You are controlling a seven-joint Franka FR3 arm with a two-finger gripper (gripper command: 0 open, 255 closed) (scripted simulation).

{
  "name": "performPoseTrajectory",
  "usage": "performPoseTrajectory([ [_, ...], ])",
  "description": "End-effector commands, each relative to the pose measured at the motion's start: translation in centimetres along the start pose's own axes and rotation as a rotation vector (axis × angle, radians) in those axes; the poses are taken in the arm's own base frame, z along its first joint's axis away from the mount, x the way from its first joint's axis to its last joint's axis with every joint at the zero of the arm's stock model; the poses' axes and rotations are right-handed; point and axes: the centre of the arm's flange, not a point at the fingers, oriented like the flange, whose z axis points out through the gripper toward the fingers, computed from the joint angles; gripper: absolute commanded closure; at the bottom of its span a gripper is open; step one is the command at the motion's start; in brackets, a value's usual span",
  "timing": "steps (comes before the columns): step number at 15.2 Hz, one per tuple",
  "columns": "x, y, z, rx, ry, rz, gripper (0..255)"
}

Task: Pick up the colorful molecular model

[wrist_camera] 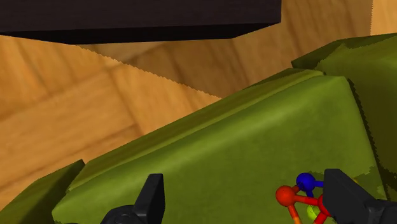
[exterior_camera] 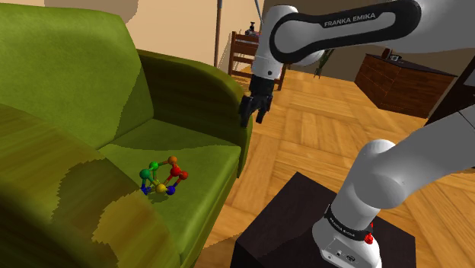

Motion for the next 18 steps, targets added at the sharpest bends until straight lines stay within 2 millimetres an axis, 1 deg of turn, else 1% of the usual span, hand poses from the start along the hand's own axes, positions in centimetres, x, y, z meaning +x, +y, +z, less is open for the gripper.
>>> performPoseTrajectory([
  [1,1.5,-1.4,1.8,-0.001,0.012,0.003,0],
  [18,14.7,-11.5,15.9,-0.016,0.087,0.027,0],
])
